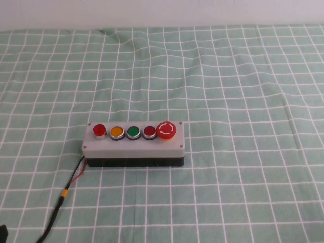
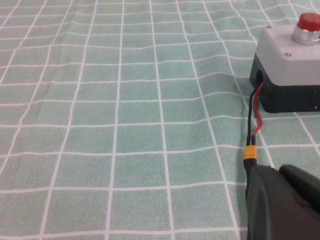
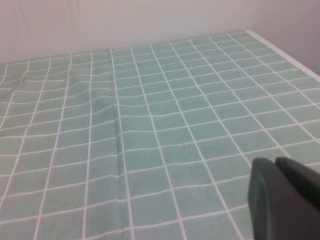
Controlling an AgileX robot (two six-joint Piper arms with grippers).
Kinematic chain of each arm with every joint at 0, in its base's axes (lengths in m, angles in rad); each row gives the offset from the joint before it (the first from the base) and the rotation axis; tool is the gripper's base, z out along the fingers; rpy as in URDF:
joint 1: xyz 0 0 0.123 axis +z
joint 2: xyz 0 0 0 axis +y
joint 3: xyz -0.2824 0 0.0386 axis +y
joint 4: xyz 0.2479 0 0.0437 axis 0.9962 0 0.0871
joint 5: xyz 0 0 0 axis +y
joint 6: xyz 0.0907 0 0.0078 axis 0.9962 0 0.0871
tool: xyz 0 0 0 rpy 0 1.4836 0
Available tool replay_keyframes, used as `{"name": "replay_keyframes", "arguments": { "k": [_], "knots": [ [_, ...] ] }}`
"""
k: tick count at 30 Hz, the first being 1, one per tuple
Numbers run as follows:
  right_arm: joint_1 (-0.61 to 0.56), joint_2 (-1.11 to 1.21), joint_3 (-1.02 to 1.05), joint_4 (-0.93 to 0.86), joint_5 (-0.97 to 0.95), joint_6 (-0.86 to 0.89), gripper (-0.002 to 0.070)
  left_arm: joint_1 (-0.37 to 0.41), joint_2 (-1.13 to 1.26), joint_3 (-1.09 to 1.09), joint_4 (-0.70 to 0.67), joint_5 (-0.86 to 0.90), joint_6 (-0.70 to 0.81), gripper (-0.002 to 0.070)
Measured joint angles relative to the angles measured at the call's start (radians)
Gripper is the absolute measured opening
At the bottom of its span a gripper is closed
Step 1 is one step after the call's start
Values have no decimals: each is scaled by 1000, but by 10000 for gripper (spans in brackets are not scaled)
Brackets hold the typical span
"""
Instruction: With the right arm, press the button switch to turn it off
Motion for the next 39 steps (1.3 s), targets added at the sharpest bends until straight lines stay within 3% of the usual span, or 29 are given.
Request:
{"name": "replay_keyframes", "arguments": {
  "k": [11, 21, 39],
  "knots": [
    [6, 0, 0, -19, 95, 0, -16, 0, 0, 0, 0, 0, 0, -3],
    [177, 0, 0, -19, 104, 0, -16, 0, 0, 0, 0, 0, 0, -3],
    [183, 0, 0, -10, 104, 0, -16, 0, 0, 0, 0, 0, 0, -3]
  ]
}}
